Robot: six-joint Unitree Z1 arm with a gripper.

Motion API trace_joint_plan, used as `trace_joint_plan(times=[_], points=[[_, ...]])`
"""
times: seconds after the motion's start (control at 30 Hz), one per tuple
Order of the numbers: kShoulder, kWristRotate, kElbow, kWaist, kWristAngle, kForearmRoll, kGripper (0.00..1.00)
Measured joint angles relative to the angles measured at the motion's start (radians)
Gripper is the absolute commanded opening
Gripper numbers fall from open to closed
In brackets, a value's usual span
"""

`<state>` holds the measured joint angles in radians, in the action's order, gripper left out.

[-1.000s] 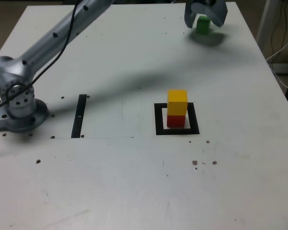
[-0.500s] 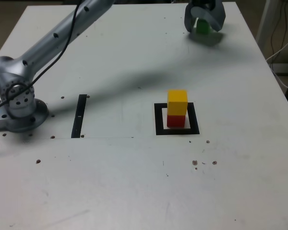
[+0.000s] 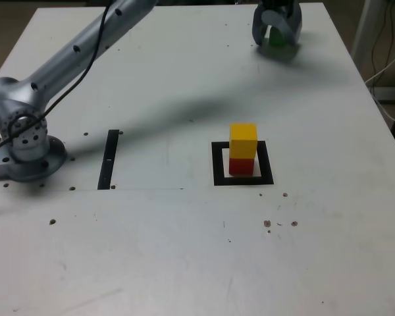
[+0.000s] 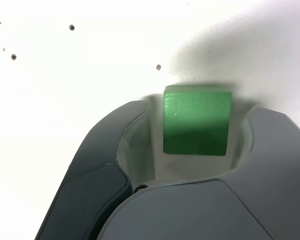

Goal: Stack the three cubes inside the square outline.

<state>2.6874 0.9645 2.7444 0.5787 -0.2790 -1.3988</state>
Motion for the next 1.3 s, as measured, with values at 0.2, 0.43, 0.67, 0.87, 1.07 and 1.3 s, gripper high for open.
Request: trace_joint_plan(times=[0.2,0.43,0.67,0.87,1.07,1.3], points=[[0.0,0.01,-0.008,-0.002,0.012,0.008,0.25],[-0.006,0.008,-0.019,-0.002,0.02,0.008,0.25],[-0.01,0.001,-0.026,-0.002,0.023,0.008,0.24],[-0.027,-0.007,-0.054,-0.003,0.022,0.022,0.22],[-0.111,-0.033,-0.133,-0.028,0.018,0.055,0.2],[-0.238,-0.093,-0.335,-0.082,0.013,0.119,0.19]])
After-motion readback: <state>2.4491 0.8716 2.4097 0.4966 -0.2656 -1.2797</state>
